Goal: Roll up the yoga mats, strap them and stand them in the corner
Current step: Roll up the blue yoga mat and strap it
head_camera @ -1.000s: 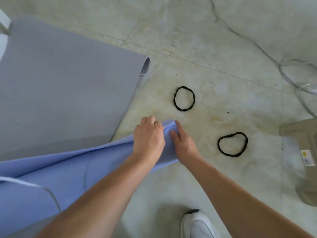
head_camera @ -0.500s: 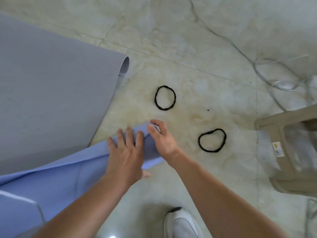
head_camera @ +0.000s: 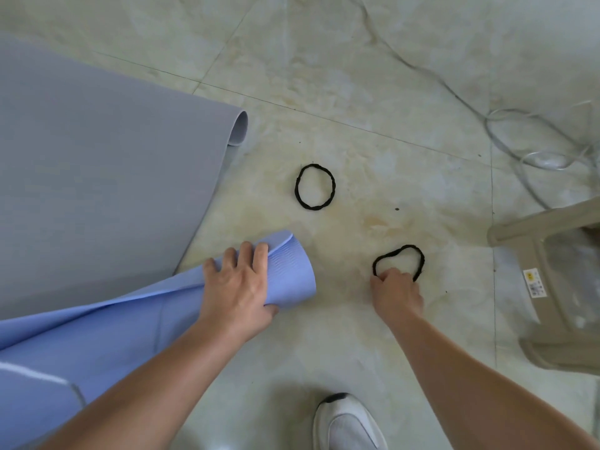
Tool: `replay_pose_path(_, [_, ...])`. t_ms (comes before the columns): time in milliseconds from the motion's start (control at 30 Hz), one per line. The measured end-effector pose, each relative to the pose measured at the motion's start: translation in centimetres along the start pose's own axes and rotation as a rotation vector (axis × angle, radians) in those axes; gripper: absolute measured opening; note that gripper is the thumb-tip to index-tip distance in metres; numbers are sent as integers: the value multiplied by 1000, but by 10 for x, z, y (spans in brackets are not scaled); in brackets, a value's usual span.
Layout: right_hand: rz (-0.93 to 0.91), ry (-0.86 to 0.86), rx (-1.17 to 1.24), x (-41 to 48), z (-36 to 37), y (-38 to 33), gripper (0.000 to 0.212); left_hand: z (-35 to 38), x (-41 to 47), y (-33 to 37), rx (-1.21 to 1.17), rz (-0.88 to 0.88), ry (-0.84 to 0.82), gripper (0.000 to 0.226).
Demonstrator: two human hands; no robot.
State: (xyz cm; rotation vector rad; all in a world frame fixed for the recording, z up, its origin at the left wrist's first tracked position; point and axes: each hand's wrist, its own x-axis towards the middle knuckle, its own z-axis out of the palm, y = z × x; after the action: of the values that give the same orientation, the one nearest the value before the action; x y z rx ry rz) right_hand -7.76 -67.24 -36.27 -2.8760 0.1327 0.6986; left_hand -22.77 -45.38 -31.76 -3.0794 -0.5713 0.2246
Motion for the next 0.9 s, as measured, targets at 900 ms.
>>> replay_pose_path(900, [-1903,171,469,-501,-210,-411,25,-382,-249,-280,-895,-649,948,42])
